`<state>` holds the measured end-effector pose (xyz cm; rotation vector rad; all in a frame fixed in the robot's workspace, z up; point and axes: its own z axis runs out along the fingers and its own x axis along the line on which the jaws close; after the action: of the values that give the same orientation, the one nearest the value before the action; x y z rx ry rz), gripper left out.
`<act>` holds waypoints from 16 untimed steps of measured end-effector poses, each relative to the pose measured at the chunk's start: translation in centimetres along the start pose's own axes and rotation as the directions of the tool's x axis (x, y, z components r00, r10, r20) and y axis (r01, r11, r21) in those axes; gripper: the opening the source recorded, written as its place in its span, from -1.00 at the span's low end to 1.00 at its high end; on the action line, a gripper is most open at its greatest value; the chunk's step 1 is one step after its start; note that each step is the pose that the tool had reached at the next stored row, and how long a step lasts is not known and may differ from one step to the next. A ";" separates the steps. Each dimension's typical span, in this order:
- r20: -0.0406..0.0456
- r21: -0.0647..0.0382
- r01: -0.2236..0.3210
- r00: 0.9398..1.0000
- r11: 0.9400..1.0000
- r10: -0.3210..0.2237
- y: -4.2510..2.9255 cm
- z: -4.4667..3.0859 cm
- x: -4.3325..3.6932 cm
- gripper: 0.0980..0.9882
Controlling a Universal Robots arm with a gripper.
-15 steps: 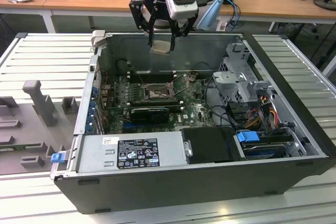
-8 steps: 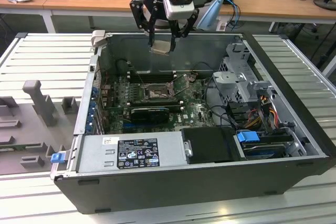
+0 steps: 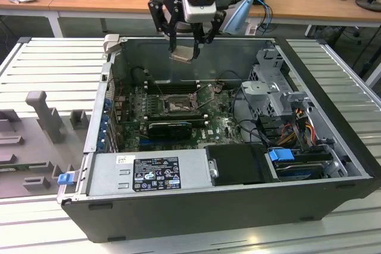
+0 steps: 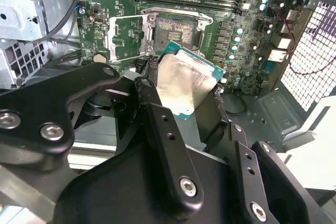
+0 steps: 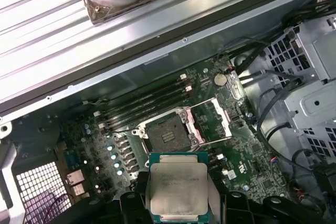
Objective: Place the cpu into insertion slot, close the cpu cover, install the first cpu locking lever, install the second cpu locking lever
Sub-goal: 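Place the cpu into insertion slot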
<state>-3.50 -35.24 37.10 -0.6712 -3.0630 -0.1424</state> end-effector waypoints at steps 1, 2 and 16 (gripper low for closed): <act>0.001 0.000 -0.013 1.000 1.000 0.013 0.00 0.01 0.00 -0.03; 0.002 0.000 -0.019 1.000 1.000 0.019 0.00 0.02 0.00 -0.03; 0.013 -0.004 -0.145 0.989 0.989 0.145 0.00 0.06 0.00 -0.03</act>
<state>-3.49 -35.24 37.04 -0.8947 -3.0122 -0.1427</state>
